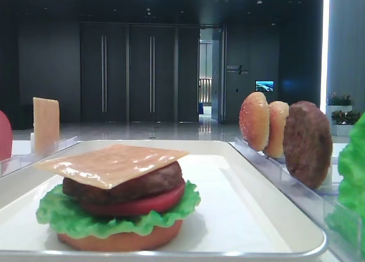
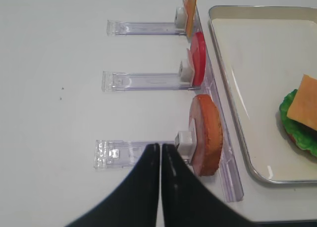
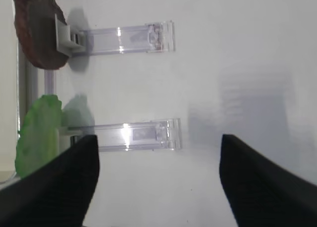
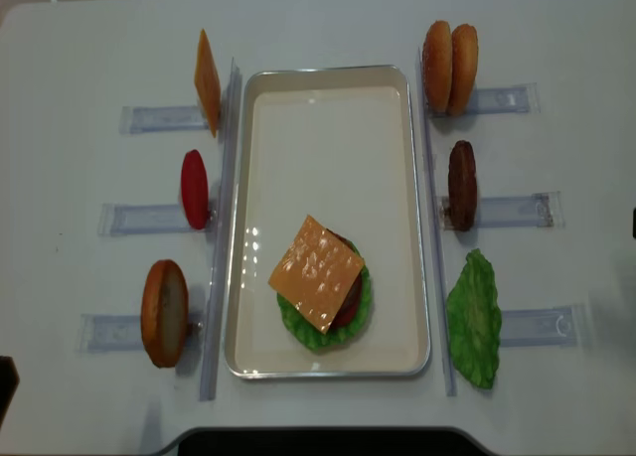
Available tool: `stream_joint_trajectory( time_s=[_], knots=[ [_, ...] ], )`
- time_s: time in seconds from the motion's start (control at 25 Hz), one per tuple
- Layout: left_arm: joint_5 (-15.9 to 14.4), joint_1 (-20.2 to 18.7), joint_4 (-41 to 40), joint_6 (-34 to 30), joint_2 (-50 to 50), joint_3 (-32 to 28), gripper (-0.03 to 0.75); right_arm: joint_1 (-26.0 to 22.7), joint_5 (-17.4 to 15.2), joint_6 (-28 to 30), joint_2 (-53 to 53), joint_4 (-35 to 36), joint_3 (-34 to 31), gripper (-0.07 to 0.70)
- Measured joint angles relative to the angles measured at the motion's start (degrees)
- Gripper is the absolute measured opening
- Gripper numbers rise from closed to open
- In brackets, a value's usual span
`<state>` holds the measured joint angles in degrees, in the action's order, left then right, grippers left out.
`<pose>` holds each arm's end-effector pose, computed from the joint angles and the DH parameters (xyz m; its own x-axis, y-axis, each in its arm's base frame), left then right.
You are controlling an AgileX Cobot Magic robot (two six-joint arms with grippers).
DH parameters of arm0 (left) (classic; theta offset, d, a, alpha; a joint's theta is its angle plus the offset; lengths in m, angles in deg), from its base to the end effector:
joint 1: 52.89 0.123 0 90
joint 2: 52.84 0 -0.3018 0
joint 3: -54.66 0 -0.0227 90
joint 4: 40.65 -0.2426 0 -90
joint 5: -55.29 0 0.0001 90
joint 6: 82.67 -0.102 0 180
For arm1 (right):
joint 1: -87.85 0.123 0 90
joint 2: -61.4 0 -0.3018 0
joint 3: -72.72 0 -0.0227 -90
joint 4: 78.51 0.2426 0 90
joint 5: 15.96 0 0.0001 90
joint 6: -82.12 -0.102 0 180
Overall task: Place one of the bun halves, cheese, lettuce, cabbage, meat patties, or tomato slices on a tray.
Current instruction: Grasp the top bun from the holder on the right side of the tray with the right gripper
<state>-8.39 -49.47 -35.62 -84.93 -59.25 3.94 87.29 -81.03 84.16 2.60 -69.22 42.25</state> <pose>-0.0206 -0.0093 0.2554 -0.5100 -0.0300 -0.8597 0.0082 0.9992 -0.0398 0.1302 0.0137 0.3162 -0.9004 0.0417 -0.4330 -0.0245 0.9890 0.1461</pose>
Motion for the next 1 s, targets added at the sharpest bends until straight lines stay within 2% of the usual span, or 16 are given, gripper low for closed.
stream_joint_trajectory(
  time_s=[0.6, 1.0],
  knots=[
    [0.00, 0.00, 0.00, 0.00, 0.00, 0.00, 0.000, 0.00, -0.28, 1.06, -30.62, 0.82, 28.50, 0.486],
    [0.00, 0.00, 0.00, 0.00, 0.00, 0.00, 0.000, 0.00, -4.03, 1.48, -47.55, -0.75, 46.48, 0.486]
  ],
)
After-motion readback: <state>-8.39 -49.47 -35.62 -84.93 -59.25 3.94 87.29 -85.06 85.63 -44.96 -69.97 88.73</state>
